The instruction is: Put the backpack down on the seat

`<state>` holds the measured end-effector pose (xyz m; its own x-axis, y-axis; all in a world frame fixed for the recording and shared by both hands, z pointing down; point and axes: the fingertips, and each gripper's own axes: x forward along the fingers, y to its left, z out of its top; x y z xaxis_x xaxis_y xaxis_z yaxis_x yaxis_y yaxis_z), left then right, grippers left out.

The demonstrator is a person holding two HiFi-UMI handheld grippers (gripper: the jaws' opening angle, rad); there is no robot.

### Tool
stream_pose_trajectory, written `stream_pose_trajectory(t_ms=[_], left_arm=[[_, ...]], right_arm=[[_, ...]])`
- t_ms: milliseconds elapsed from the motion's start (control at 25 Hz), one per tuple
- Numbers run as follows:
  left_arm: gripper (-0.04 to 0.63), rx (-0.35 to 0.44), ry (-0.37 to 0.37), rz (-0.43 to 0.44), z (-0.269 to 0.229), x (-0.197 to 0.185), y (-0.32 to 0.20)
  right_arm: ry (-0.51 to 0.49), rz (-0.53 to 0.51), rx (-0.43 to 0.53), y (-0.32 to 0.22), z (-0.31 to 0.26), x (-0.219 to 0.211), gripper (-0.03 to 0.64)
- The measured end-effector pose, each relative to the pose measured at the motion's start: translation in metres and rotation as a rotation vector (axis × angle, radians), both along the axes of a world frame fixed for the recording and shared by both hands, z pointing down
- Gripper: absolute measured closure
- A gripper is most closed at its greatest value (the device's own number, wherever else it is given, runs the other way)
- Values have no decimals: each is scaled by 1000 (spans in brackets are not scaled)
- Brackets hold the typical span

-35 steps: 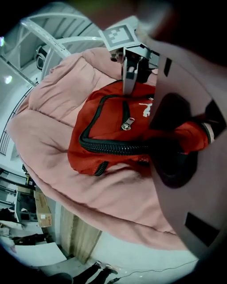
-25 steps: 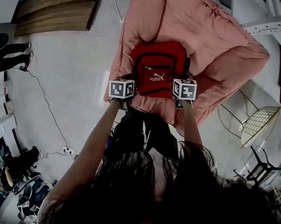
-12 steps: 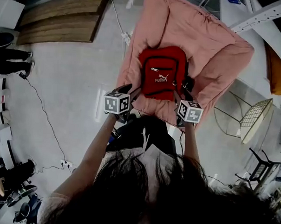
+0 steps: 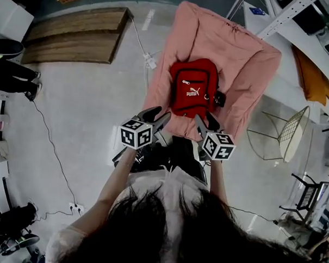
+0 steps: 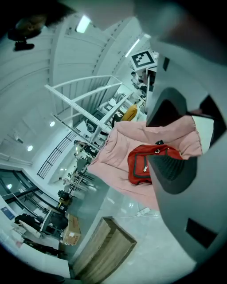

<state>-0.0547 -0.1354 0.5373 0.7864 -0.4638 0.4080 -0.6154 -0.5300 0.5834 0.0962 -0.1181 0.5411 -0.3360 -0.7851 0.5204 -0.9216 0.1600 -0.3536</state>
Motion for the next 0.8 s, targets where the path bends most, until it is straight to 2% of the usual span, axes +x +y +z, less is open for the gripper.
stream_pose_trajectory(t_ms=[120,360,520,800], left_arm=[[397,41,14,28,-16,-11,24],[445,102,-24,73,-30,-28,57],[467,124,-25,79,-39,-25,65],[483,135,-28,40,-47,-22,75]], right_arm=[[-8,25,41,22,-19,-21,444],[10,15,84,55,-39,-54,513],[19,2,102,67,-51,-58,540],[18,-47,110,71,-57,-53,549]])
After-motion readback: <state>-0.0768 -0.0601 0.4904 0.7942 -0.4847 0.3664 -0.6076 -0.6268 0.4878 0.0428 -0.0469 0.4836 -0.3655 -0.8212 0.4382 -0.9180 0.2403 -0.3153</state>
